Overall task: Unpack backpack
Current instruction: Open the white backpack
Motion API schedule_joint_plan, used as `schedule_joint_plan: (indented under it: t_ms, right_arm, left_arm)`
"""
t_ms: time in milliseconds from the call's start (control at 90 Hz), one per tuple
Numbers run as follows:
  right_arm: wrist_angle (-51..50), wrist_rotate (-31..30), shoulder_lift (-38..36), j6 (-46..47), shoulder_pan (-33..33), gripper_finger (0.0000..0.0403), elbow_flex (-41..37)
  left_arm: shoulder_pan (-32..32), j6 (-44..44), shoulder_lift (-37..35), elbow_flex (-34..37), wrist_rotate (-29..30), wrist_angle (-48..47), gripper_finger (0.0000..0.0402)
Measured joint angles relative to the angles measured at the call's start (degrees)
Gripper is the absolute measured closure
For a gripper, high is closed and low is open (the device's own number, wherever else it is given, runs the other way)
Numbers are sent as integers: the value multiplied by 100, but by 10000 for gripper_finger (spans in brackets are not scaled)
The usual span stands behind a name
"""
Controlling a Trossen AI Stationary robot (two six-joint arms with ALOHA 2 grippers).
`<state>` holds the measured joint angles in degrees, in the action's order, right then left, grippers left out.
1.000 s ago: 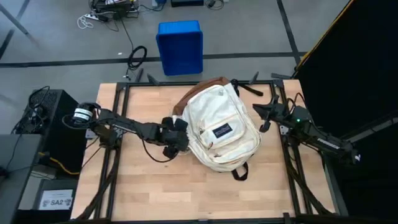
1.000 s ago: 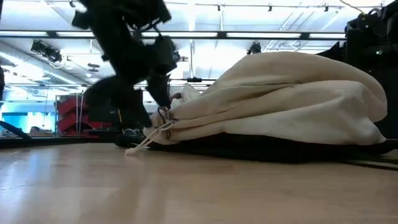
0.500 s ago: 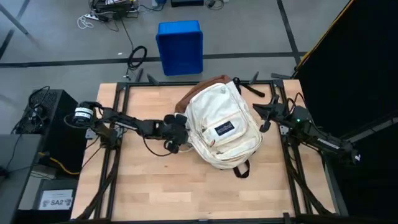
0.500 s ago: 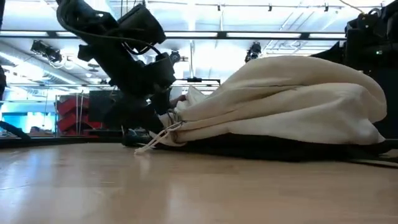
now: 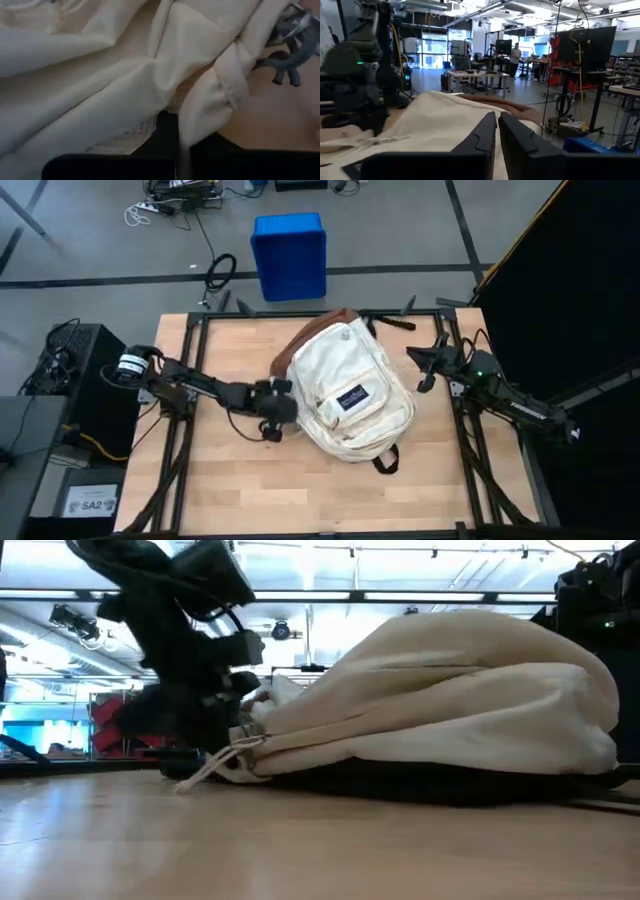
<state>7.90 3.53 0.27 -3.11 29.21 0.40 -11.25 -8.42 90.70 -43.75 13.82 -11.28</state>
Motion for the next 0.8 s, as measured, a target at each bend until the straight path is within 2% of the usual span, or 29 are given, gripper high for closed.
schedule_joint_plan:
  t_ms: [222, 467, 533, 644, 700, 800]
  right_arm:
    - [264, 0, 0, 24, 2, 394, -2]
    - [1046, -161, -2, 488, 2, 402, -2]
    - [1320, -81, -2, 884, -16, 401, -2]
    - [1722, 248, -1, 2268, -101, 397, -2]
    - [1941, 363, 19, 2672, -159, 395, -2]
    - [2336, 1045, 143, 3085, -424, 395, 3]
  left_arm:
    - [-710, 454, 9, -151, 448, 100, 402]
    - [-866, 870, 11, -162, 470, 730, 401]
    - [-923, 1042, 11, -162, 399, 820, 401]
    - [-1083, 1192, 11, -166, 375, 879, 401]
    - [-1143, 1254, 11, -166, 372, 877, 401]
    - [-1195, 1315, 11, -166, 561, 968, 401]
